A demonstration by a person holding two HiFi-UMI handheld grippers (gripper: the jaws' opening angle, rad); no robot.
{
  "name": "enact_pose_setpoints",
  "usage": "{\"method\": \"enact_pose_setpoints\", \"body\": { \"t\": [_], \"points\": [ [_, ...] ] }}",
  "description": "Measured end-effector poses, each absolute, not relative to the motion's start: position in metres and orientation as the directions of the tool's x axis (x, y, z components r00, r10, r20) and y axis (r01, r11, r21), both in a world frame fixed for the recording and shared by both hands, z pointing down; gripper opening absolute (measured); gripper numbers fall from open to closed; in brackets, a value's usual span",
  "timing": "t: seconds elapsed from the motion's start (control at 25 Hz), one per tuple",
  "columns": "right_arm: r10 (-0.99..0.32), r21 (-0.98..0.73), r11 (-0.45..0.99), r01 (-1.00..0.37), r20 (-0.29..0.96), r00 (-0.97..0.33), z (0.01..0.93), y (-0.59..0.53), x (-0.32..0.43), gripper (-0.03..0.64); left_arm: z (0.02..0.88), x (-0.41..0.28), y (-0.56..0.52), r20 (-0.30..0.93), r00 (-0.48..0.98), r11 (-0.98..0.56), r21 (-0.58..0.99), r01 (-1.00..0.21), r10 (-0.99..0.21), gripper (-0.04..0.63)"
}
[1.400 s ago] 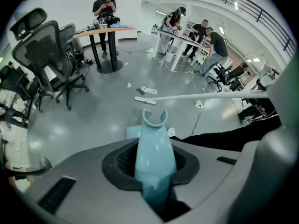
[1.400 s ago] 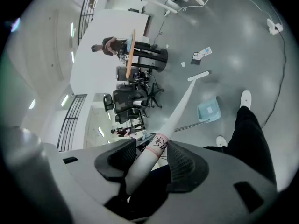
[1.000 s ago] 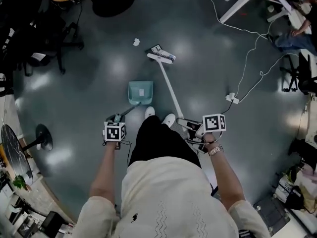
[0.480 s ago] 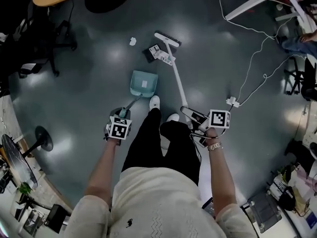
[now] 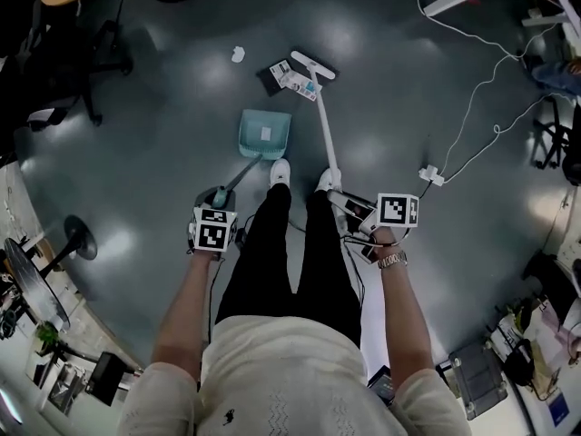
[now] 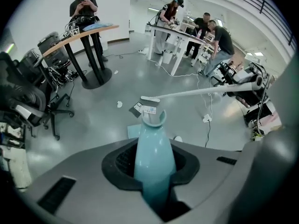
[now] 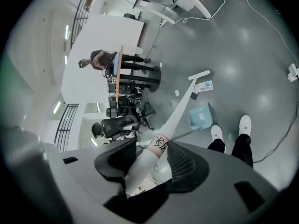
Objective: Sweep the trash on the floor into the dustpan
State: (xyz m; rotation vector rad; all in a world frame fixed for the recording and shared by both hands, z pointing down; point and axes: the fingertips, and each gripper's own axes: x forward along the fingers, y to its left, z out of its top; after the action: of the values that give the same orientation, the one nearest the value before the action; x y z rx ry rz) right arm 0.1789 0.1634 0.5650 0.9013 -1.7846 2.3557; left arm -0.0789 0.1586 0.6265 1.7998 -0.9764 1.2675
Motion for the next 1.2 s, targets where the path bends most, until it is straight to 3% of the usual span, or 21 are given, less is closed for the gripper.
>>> {"method": "enact_pose_setpoints", "body": {
  "t": [0.2,0.44,0.96,1.2],
  "points": [
    [-0.188,-0.860,-0.326,-0.393,0.466,-0.864,0.567,0.207,0.162,0.210,0.630,-0.055,0.155,0.953,0.231,-0.457,0.121,-0.881,-0.194,0.092],
    [-0.167,-0.868,-0.347,-0.355,0.430,-0.887,0.555,0.234,0.134,0.210,0.633,-0.035,0.145,0.946,0.252,-0.529,0.110,-0.841,-0.203,0.092],
    [-0.038,-0.875,-0.336,-0.348,0.382,-0.924,0.522,0.288,0.098,0.210,0.638,-0.033,0.145,0.943,0.258,-0.530,0.111,-0.841,-0.212,0.092],
    [-0.071,-0.884,-0.385,-0.264,0.313,-0.947,0.492,0.284,0.101,0.212,0.634,-0.042,0.147,0.934,0.265,-0.457,0.132,-0.880,-0.241,0.092]
  ]
}}
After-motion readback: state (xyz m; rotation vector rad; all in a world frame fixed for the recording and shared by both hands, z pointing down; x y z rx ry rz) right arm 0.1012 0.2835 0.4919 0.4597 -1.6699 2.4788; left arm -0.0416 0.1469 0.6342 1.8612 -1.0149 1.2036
